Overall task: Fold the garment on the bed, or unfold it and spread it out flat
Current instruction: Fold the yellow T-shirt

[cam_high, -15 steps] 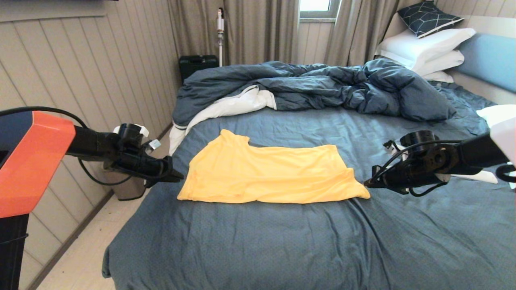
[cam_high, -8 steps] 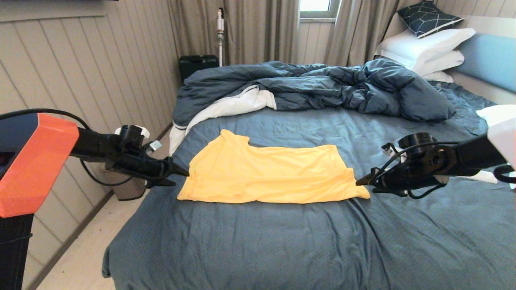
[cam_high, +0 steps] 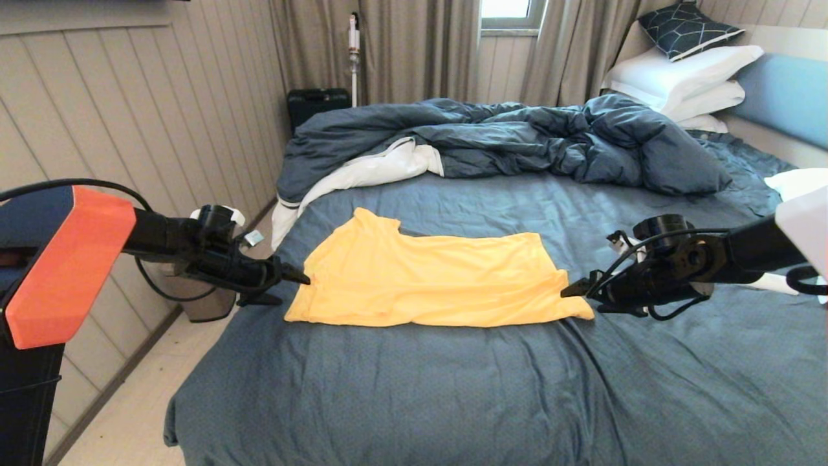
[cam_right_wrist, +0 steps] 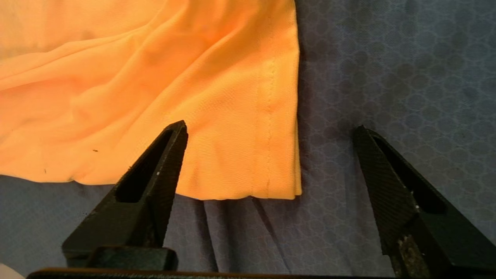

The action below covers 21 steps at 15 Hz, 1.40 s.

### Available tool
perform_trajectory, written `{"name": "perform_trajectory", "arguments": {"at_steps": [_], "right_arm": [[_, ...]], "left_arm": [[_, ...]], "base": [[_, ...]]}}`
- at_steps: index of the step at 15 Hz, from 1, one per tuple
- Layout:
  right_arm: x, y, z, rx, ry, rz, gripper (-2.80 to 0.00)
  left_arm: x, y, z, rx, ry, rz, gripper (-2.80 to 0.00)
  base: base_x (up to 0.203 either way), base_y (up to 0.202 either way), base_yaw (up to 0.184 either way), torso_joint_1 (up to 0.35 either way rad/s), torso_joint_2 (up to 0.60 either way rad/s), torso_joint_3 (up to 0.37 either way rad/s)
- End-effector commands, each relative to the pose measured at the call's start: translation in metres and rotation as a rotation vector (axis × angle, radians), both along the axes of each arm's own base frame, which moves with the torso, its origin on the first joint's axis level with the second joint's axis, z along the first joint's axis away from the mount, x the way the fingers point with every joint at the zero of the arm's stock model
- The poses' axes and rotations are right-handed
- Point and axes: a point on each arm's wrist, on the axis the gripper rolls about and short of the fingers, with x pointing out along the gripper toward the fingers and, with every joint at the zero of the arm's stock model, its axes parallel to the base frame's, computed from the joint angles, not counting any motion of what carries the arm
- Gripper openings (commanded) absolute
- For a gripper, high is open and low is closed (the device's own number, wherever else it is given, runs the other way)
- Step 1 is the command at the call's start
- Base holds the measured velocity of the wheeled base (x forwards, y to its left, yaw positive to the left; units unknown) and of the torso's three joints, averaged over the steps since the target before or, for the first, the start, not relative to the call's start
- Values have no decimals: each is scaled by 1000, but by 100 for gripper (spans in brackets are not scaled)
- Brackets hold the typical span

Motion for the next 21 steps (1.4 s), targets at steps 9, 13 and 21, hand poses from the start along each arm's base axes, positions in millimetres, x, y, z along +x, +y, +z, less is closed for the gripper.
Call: {"name": "perform_trajectory", "arguments": {"at_steps": [9, 13, 21], "right_arm": [[-2, -2, 0, 2, 3, -3, 0], [-3, -2, 0, -1, 4, -1, 0], [-4, -2, 0, -1, 6, 0, 0]], "left_arm": [[-4, -29, -2, 20, 86, -63, 0], [-6, -44, -2, 20, 85, -97, 0], [-7, -46, -5, 23, 96, -103, -280]], "base": [[0, 0, 0, 0, 0, 0], [0, 0, 0, 0, 0, 0], [0, 0, 0, 0, 0, 0]]}}
